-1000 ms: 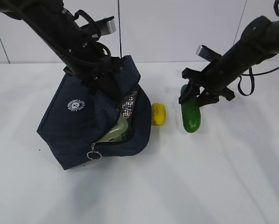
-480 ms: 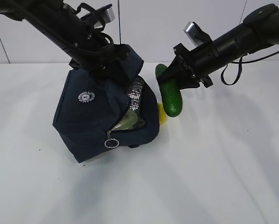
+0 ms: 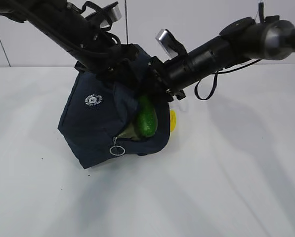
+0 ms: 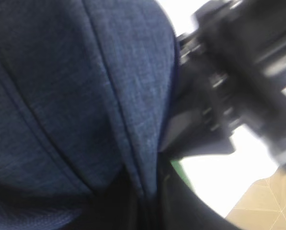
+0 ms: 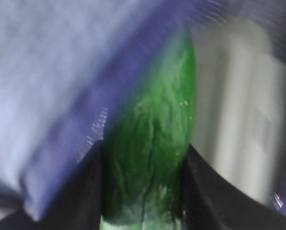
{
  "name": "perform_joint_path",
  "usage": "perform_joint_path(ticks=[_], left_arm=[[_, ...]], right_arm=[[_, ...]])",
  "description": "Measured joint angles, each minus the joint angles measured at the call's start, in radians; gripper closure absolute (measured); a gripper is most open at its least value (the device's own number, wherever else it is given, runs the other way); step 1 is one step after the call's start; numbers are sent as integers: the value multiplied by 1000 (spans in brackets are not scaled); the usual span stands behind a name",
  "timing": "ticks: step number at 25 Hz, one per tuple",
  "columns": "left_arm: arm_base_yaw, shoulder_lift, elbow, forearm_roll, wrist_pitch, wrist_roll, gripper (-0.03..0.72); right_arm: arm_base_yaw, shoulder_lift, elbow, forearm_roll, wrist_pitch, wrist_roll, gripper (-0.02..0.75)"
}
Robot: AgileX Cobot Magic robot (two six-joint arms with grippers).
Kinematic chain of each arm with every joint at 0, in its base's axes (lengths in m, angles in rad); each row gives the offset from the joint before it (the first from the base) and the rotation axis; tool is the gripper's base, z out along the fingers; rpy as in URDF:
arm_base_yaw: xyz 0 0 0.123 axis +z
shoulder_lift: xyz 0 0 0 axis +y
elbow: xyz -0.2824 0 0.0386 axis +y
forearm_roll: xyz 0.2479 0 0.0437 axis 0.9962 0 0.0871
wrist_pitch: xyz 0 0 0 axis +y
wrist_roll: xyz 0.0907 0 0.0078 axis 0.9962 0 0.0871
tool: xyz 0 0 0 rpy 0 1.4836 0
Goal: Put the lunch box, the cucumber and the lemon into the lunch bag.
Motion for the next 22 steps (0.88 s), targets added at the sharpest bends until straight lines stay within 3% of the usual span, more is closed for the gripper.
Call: perform_joint_path(ticks=[7, 14, 22], left_arm=[[2, 0, 0, -1, 0, 0, 680], [2, 0, 0, -2, 0, 0, 680], [2, 0, 0, -2, 0, 0, 680]], right_arm=[[6, 57, 0, 189, -3, -92, 422], [6, 69, 0, 209, -20, -109, 251], [-22, 71, 0, 216, -20, -112, 220]])
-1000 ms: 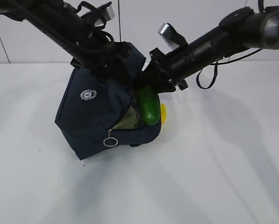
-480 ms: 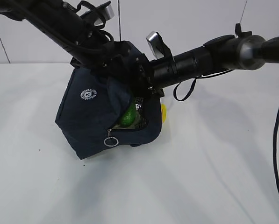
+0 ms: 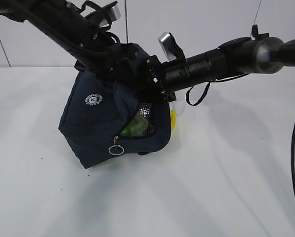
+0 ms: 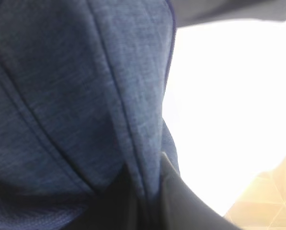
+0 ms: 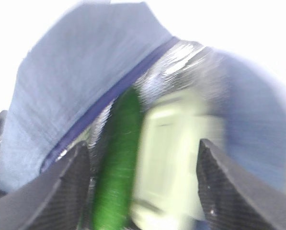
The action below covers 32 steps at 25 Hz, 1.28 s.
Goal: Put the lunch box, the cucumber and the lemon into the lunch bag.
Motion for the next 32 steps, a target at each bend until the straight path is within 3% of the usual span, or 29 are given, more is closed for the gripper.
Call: perform_joint_path(ticks=[7, 12, 20, 32], left_arm=[[4, 0, 0, 21, 17, 0, 680], [48, 0, 0, 27, 54, 0, 680], [139, 0, 0, 51, 97, 0, 680], [145, 0, 0, 56, 106, 10, 680]], right_arm=[[-109, -49, 0, -44, 0, 17, 218], [-133, -66, -2, -202, 0, 77, 218], [-117, -66, -2, -445, -13, 223, 218], [5, -66, -2, -679, -249, 422, 218]])
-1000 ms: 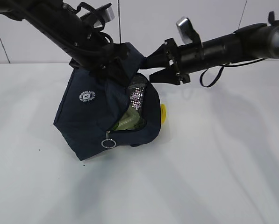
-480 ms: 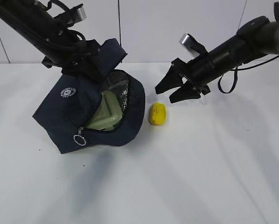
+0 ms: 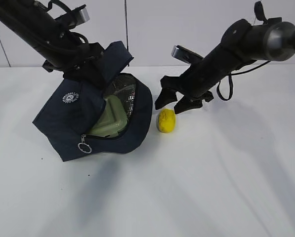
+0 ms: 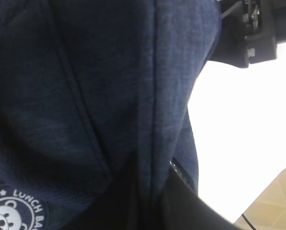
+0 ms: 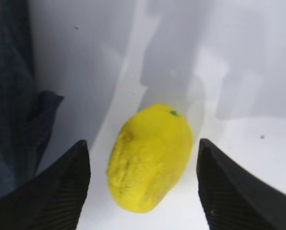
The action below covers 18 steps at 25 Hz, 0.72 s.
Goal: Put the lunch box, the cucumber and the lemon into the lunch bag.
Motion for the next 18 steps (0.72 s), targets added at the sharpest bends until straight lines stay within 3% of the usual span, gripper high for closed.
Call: perform_joint_path(ticks=[8, 18], left_arm=[[0, 0, 0, 0, 2, 9, 680], [0, 0, 0, 0, 2, 13, 680]], right_arm=[[21, 0, 0, -133, -46, 105, 218], [26, 45, 0, -100, -49, 129, 218]])
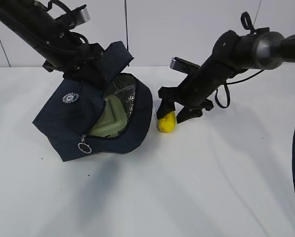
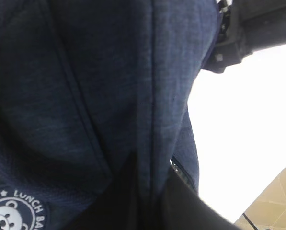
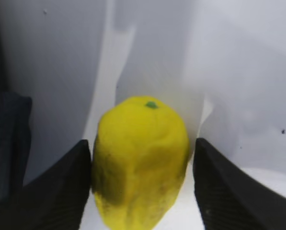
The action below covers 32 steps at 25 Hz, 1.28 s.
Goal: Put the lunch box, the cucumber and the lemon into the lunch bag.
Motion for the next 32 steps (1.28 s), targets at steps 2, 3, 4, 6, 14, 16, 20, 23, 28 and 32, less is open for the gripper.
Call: perform_joint_path(ticks=[2, 3, 4, 6, 14, 16, 20, 23, 28, 32], left_arm=[[0, 0, 0, 0, 0, 0, 680], [0, 0, 0, 0, 0, 0, 680], [0, 0, 0, 0, 0, 0, 680], [0, 0, 0, 0, 0, 1, 680], [0, 0, 0, 0, 2, 2, 680], [0, 0, 0, 0, 2, 2, 680], [0, 0, 0, 0, 0, 2, 680], [0, 0, 0, -4, 0, 2, 680], [2, 0, 0, -18, -1, 2, 680], [2, 0, 0, -22, -1, 2, 680]], right_arm=[[2, 13, 0, 12, 0, 4, 232], [2, 15, 0, 14, 2, 6, 256], [2, 15, 0, 16, 4, 7, 294], [2, 15, -2, 16, 6, 9, 356], [2, 19, -131, 10, 146, -22, 429], [2, 12, -182, 30, 181, -48, 429], [0, -2, -236, 159, 256, -129, 430], [0, -2, -239, 273, 296, -195, 431], [0, -2, -239, 350, 323, -239, 431], [0, -2, -239, 364, 326, -248, 432]])
